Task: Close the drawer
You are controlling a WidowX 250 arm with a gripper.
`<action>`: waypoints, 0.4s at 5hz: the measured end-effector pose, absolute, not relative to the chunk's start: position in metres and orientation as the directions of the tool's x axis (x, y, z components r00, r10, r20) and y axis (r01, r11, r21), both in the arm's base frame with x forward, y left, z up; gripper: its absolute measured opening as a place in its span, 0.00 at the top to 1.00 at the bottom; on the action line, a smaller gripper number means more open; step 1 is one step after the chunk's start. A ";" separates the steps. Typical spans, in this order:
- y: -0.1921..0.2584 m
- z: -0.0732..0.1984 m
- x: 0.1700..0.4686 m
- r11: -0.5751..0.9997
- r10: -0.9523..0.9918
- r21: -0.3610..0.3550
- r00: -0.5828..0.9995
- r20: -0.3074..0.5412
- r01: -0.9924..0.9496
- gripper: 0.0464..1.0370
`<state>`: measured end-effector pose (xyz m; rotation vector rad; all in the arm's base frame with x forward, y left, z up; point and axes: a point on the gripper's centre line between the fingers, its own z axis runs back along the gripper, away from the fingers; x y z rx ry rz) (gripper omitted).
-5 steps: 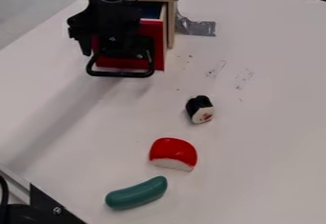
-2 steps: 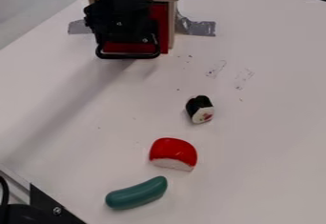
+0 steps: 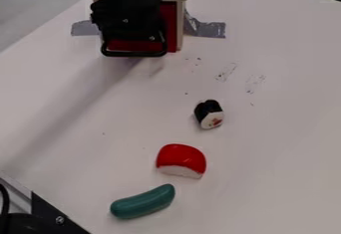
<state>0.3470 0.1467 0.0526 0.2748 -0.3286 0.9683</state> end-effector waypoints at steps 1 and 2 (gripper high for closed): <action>0.135 0.054 0.339 0.591 0.744 0.076 0.580 0.333 -0.803 0.04; 0.122 0.087 0.328 0.654 0.712 0.029 0.628 0.314 -0.756 0.04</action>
